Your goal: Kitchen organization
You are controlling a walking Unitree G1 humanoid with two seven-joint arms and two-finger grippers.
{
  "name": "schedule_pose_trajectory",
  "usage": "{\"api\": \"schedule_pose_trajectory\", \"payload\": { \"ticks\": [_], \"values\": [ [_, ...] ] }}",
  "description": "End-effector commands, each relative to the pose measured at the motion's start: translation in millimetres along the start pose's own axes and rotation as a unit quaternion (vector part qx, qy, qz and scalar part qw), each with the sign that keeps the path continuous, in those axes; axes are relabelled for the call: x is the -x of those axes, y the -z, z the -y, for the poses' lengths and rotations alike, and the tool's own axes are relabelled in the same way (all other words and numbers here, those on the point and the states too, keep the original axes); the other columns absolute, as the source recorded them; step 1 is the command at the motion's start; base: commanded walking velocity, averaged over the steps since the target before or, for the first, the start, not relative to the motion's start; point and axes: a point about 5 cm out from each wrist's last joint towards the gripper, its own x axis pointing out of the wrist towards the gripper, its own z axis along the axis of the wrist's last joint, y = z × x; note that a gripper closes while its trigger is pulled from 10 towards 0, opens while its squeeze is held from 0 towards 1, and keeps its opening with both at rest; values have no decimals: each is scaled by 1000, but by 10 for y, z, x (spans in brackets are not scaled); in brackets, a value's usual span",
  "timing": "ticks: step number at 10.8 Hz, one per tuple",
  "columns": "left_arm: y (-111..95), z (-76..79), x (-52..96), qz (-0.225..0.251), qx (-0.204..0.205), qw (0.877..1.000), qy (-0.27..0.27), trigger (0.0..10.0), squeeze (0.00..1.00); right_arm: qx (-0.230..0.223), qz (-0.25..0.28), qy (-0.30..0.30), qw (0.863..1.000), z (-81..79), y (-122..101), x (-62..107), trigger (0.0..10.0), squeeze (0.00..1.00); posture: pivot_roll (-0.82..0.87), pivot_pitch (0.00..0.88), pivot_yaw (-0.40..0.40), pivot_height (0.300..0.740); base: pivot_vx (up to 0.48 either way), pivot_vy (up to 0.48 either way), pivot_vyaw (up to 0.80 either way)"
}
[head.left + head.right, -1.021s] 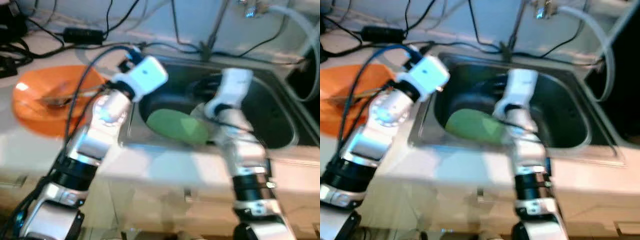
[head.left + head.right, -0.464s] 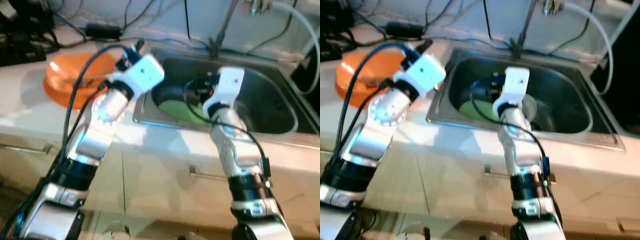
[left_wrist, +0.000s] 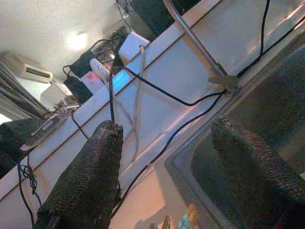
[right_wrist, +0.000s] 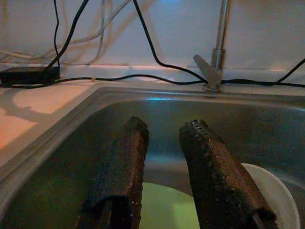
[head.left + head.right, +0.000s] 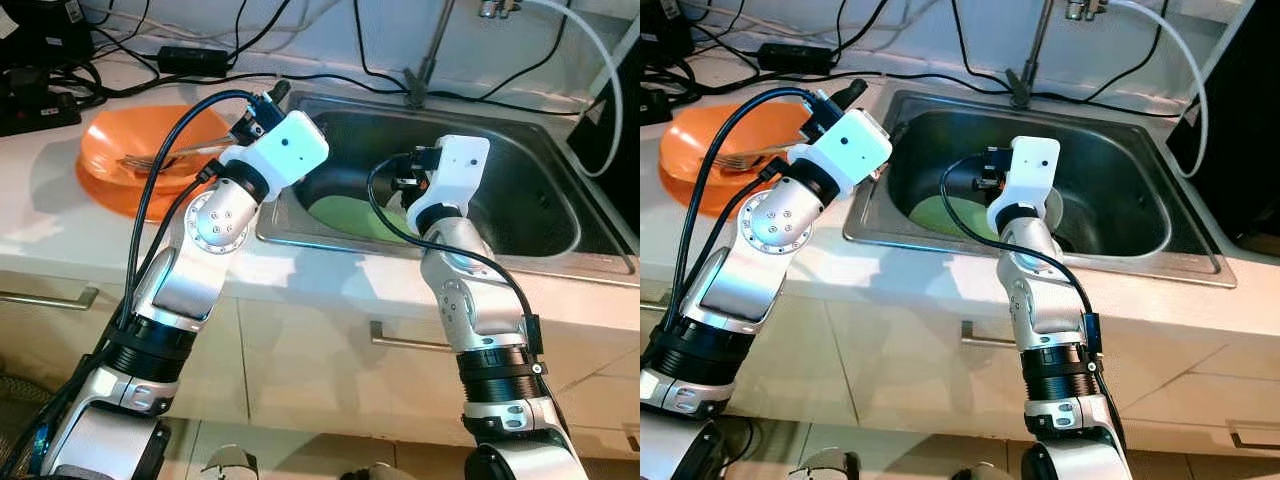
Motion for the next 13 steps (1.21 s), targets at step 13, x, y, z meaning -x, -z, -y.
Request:
{"api": "schedule_pose_trajectory", "payload": {
  "ticks": [13],
  "values": [
    [-11,286,193,21,-130,986,101,10000,0,4,1,-2,1000,12,-15,2,10000,0,16,66,-125,719,0,0,0]
  ]
}}
